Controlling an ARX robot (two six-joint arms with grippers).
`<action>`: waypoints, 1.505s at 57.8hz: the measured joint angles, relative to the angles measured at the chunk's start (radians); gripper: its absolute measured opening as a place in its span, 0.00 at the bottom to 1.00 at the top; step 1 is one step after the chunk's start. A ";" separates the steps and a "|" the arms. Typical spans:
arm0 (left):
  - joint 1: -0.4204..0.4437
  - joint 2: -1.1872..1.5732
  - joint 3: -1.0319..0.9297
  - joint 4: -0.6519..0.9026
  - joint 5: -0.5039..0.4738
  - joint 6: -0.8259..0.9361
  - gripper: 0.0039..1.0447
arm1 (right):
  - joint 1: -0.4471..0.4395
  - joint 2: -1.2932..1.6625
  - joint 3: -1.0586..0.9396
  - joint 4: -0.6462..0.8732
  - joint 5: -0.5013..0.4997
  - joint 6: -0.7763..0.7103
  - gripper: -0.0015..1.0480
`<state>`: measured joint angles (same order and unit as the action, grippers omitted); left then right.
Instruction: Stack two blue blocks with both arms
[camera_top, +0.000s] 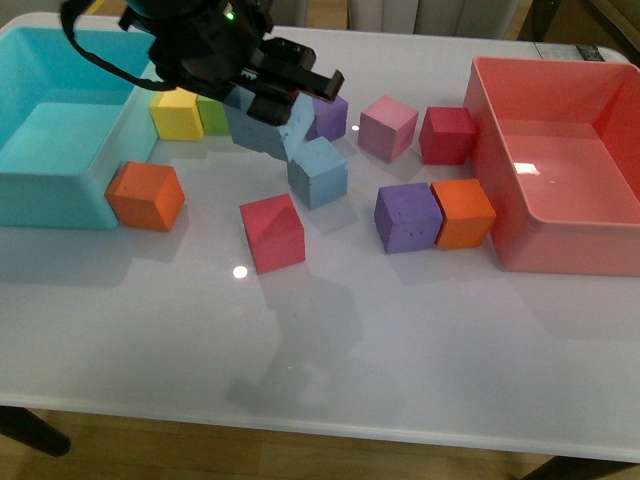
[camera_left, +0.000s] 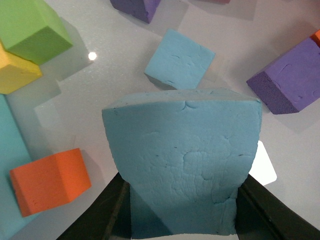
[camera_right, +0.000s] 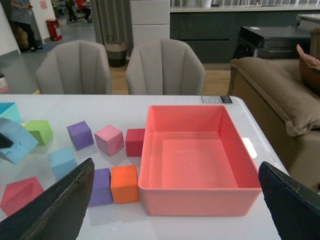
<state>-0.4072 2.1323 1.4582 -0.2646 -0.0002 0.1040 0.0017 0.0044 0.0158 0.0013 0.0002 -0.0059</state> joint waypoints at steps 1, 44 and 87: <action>-0.003 0.015 0.019 -0.007 0.000 0.001 0.41 | 0.000 0.000 0.000 0.000 0.000 0.000 0.91; -0.041 0.346 0.448 -0.146 -0.015 0.019 0.39 | 0.000 0.000 0.000 0.000 0.000 0.000 0.91; -0.036 0.467 0.597 -0.200 -0.032 0.019 0.39 | 0.000 0.000 0.000 0.000 0.000 0.000 0.91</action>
<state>-0.4435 2.5996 2.0548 -0.4644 -0.0326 0.1230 0.0017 0.0048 0.0158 0.0013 0.0006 -0.0059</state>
